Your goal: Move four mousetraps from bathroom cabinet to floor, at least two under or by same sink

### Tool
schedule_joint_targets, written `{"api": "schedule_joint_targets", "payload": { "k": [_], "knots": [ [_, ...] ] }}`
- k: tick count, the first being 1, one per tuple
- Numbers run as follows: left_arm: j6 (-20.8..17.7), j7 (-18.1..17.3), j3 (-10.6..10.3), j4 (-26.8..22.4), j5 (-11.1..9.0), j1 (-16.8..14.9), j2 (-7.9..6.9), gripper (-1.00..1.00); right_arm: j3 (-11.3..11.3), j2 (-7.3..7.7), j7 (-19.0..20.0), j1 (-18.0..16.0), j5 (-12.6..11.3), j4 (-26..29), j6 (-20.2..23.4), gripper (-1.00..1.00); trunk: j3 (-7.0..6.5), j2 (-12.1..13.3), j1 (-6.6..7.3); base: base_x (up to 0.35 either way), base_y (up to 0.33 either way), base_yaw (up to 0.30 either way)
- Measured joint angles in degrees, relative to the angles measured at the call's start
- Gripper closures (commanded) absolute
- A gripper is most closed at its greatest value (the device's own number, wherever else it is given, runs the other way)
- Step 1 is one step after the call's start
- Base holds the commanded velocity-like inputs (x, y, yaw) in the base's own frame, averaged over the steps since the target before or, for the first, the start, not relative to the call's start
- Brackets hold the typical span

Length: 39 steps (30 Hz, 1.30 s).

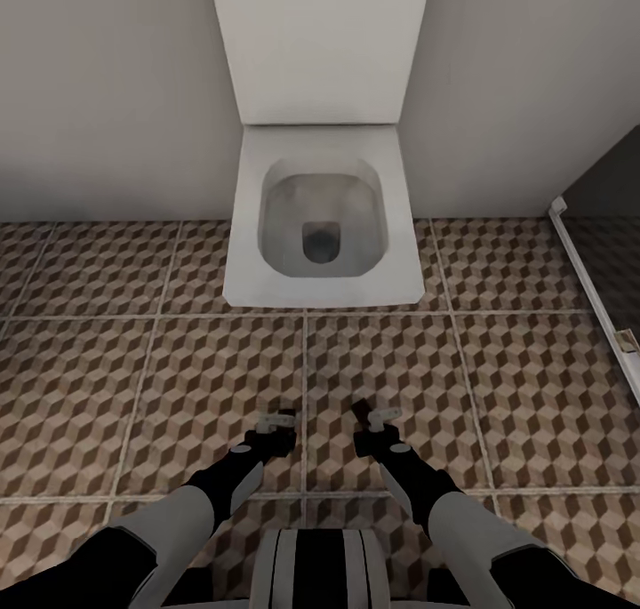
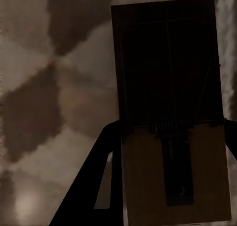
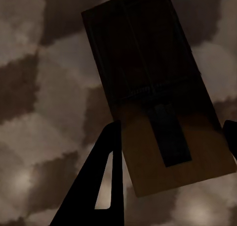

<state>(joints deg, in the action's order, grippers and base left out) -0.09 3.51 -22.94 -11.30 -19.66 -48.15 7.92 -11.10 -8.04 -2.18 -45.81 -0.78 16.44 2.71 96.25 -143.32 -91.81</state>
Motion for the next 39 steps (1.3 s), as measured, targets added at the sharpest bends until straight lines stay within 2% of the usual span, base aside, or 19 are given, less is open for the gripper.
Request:
{"api": "schedule_joint_targets", "payload": {
  "k": [14, 18, 25, 39],
  "knots": [
    [-0.09, 0.02, 0.01, 0.06, -0.01, 0.0, 0.05, 1.0, 0.15, 0.01, 0.15, 0.04, -0.22, -0.13, -0.01, 1.0, 0.01, 0.0, 0.01, 0.266, 0.148, 0.0],
    [-0.12, -0.01, -0.01, 0.17, -0.06, -0.01, 0.09, 1.0, -0.98, -0.06, 0.15, 0.04, -0.76, -0.09, 0.0, 1.0, 0.01, 0.0, 0.01, 0.149, -0.16, 0.0],
    [-0.13, -0.01, -0.01, 0.19, -0.06, -0.01, 0.15, 1.0, -0.91, -0.22, 0.0, 0.01, -0.55, 0.02, 0.0, 1.0, 0.0, 0.0, 0.0, 0.12, -0.225, 0.0],
    [-0.12, 0.01, -0.02, 0.2, -0.02, 0.0, 0.01, 1.0, -0.93, -0.09, 0.0, 0.02, -0.59, -0.01, 0.0, 1.0, 0.0, 0.0, -0.01, 0.005, -0.011, 0.0]
  ]
}}
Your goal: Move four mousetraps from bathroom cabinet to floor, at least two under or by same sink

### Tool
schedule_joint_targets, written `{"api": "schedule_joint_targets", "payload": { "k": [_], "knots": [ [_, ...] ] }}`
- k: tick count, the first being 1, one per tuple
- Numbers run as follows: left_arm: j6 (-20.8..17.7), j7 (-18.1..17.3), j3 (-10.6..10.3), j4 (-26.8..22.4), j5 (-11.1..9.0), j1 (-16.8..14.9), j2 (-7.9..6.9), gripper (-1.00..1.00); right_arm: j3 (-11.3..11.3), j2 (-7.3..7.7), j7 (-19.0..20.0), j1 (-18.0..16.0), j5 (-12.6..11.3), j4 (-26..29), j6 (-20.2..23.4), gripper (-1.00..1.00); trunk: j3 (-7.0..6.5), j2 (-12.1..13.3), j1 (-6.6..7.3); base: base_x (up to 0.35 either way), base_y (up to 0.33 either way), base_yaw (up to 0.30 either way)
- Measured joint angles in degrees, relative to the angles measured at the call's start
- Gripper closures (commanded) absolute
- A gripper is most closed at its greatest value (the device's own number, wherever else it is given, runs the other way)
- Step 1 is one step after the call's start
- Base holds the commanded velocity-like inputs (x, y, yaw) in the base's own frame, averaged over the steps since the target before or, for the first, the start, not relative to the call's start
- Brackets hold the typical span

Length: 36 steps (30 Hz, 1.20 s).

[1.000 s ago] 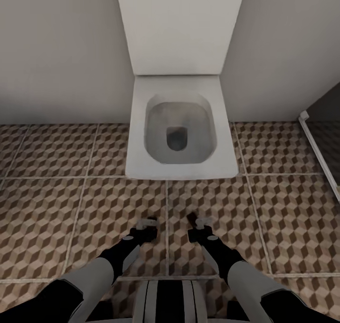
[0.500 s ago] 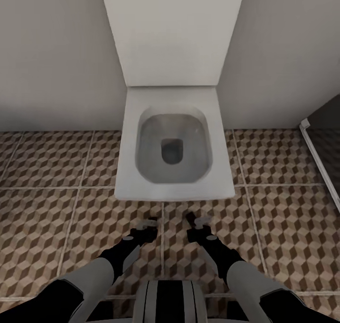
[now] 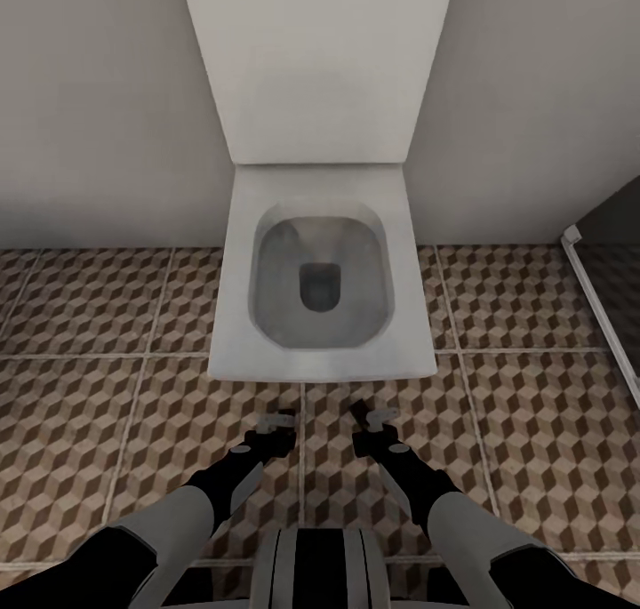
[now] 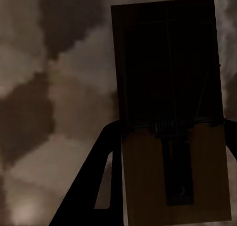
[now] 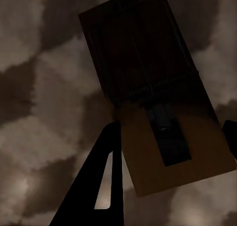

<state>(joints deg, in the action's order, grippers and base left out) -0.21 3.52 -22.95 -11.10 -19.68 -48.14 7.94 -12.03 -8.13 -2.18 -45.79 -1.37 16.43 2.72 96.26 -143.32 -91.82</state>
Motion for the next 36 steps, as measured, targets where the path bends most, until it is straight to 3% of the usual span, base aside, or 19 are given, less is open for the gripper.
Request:
{"api": "schedule_joint_targets", "payload": {
  "k": [15, 27, 36],
  "knots": [
    [0.07, 0.0, 0.0, -0.01, -0.04, -0.01, -0.01, 1.0, 0.22, -0.08, -0.03, 0.0, 0.18, 0.0, 0.0, 1.0, 0.05, 0.0, 0.0, 0.0, 0.0, 0.0],
    [0.07, 0.0, 0.01, -0.01, -0.02, 0.0, -0.01, 1.0, 0.36, -0.04, 0.12, 0.01, 0.24, 0.88, -0.04, 1.0, 0.9, 0.0, 0.01, 0.0, 0.0, 0.0],
    [0.06, 0.0, 0.01, -0.01, -0.02, 0.03, -0.01, 1.0, 0.49, -0.05, 0.13, 0.03, 0.43, 0.14, -3.0, 1.0, 1.47, 0.0, 0.01, 0.0, 0.0, 0.0]
  ]
}}
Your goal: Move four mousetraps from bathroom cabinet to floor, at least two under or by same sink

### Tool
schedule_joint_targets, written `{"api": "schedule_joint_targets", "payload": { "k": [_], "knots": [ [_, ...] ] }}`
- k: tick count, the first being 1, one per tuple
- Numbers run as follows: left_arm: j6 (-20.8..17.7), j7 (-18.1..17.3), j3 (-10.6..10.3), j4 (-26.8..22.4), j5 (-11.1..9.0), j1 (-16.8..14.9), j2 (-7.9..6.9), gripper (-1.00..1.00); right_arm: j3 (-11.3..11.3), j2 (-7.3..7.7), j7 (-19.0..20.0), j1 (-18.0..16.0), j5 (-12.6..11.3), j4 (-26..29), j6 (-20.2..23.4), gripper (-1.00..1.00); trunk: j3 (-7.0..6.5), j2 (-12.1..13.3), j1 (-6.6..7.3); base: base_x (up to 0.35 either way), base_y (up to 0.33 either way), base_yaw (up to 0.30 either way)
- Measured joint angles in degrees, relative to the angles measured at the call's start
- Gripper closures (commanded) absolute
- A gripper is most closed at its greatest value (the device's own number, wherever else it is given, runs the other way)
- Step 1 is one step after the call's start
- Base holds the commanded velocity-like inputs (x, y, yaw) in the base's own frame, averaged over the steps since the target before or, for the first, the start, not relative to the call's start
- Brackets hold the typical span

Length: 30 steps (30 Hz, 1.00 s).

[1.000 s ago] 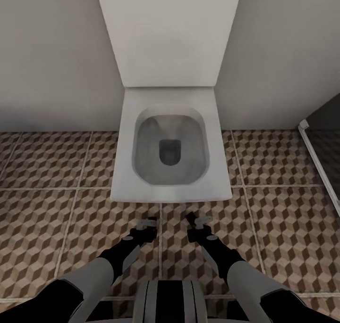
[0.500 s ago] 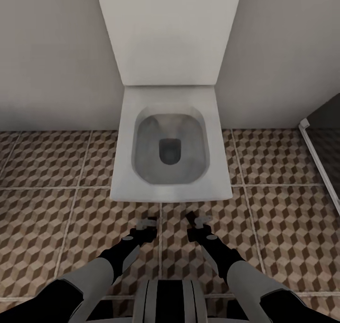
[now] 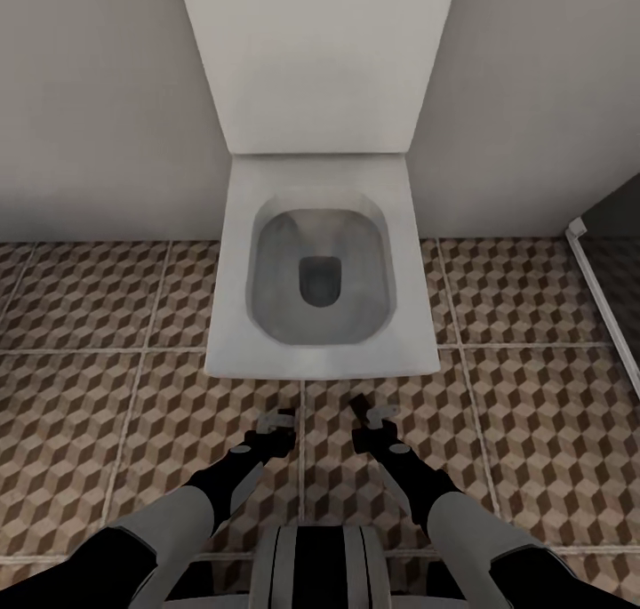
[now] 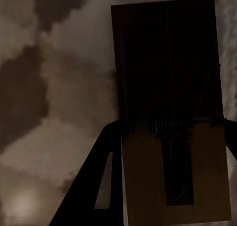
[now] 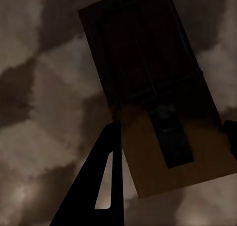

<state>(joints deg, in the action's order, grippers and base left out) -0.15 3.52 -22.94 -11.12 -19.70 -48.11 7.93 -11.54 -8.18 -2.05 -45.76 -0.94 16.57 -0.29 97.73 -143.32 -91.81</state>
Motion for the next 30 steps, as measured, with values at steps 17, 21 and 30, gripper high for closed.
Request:
{"api": "schedule_joint_targets", "payload": {
  "k": [17, 21, 30],
  "knots": [
    [0.0, 0.01, 0.01, -0.01, -0.01, -0.01, 0.08, 1.0, 0.54, 0.07, -0.1, -0.02, -0.17, -0.27, 2.99, -1.0, 0.02, 0.01, -0.03, 0.0, 0.0, 0.0],
    [0.0, 0.01, 0.0, -0.01, 0.0, 0.0, 0.09, 1.0, 0.53, 0.06, -0.1, -0.02, -0.17, -0.27, 2.99, -1.0, 0.02, 0.01, -0.03, 0.0, 0.0, 0.0],
    [0.0, 0.0, 0.0, -0.02, 0.01, 0.02, 0.09, 1.0, 0.5, 0.06, -0.1, -0.02, -0.17, -0.29, 2.99, -1.0, 0.02, 0.01, -0.03, 0.0, 0.0, 0.0]
  ]
}}
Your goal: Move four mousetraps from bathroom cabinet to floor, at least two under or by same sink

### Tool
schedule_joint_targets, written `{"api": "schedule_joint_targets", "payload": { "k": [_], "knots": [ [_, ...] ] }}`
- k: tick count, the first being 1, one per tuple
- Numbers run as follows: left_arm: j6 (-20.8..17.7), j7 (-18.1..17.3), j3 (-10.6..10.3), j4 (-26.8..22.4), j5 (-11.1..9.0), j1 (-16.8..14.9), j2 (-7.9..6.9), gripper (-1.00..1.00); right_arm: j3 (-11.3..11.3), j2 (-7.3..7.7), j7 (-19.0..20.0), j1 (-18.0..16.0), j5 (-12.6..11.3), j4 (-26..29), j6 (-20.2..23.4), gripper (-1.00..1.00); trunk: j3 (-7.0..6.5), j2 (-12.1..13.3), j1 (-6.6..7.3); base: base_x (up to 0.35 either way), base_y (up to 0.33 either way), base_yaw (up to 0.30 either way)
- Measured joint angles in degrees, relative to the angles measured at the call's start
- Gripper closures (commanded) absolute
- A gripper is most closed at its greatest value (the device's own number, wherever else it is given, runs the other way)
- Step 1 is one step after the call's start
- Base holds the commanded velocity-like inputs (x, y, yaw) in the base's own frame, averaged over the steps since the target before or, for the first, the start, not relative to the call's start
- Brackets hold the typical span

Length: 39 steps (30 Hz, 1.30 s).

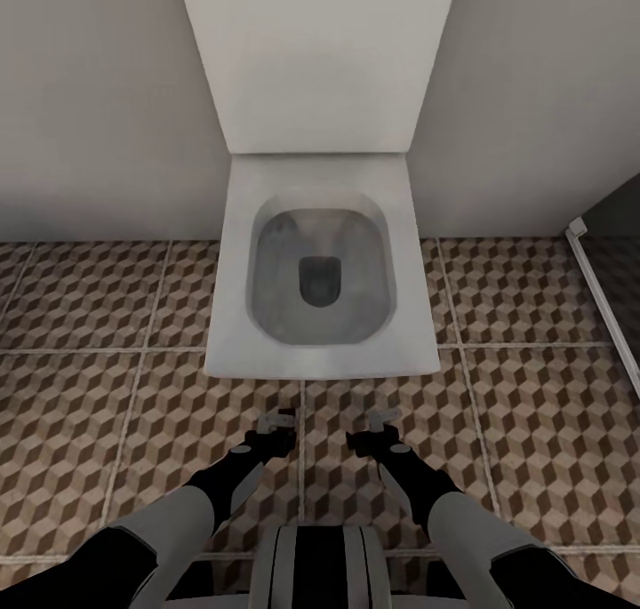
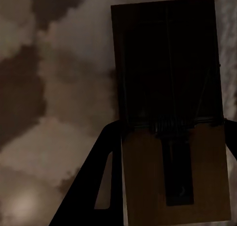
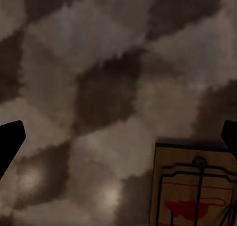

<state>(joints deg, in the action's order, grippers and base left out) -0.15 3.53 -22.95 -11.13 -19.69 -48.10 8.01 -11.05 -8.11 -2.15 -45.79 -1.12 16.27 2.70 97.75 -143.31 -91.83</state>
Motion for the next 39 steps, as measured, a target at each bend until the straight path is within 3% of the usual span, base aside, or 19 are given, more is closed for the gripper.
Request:
{"api": "schedule_joint_targets", "payload": {
  "k": [15, 23, 39],
  "knots": [
    [0.0, -0.01, -0.01, 0.01, -0.03, -0.05, -0.02, 1.0, 0.0, 0.0, 0.0, 0.0, 0.0, 0.05, -0.03, -1.0, 0.0, 0.0, 0.0, 0.0, 0.0, 0.0],
    [0.0, -0.01, -0.04, 0.01, -0.02, -0.05, -0.08, 1.0, -0.06, 0.01, -0.29, 0.03, 0.72, 0.15, -6.61, -1.0, 0.0, 0.0, 0.0, 0.0, 0.0, 0.0],
    [0.0, 0.06, -0.12, -0.02, 0.06, -0.02, -0.17, 1.0, -0.14, -0.07, -0.32, 0.11, 2.45, 0.14, -9.05, -1.0, 0.0, 0.0, 0.0, 0.0, 0.0, 0.0]
  ]
}}
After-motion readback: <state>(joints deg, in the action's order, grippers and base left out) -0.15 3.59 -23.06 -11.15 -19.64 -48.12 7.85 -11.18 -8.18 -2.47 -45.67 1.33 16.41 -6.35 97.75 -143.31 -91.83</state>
